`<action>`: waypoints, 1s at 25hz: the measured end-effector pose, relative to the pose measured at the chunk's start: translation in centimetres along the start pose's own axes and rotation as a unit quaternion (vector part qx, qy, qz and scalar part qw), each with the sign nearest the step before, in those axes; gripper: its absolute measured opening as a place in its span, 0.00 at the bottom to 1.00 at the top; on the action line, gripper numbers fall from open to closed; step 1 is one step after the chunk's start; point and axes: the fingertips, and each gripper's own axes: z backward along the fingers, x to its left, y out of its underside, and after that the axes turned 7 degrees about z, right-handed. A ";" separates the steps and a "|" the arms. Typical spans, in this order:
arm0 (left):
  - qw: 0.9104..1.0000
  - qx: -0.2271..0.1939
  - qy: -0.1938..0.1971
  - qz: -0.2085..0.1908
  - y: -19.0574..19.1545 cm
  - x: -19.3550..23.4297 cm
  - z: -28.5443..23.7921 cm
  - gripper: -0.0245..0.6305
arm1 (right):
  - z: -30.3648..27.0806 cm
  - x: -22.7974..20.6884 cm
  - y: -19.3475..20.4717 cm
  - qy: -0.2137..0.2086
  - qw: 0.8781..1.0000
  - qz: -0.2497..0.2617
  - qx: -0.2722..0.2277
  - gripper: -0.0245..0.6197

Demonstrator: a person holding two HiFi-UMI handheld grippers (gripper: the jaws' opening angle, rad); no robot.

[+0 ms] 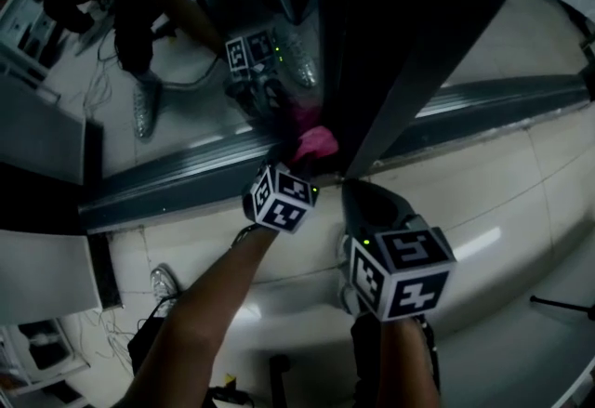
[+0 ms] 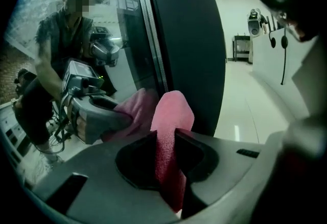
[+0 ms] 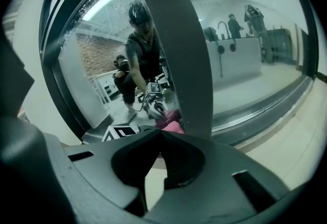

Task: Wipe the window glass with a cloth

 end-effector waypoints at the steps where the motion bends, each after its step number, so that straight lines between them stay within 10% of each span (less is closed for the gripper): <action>1: 1.000 -0.004 0.003 0.003 -1.4 0.3 1.3 0.13 | 0.6 0.1 -1.2 0.005 1.000 0.004 -0.001 0.03; 5: 0.999 -0.032 -0.004 -0.014 -6.7 2.1 5.6 0.13 | 1.5 0.1 -5.0 0.009 0.999 0.003 -0.043 0.04; 12: 0.996 -0.054 -0.022 -0.071 -7.5 1.1 9.1 0.13 | -0.1 0.7 0.0 -0.013 0.995 0.023 -0.095 0.03; 25: 0.968 -0.169 -0.095 -0.158 -23.9 5.2 23.7 0.13 | 8.9 6.0 -10.2 -0.008 0.979 0.090 -0.185 0.03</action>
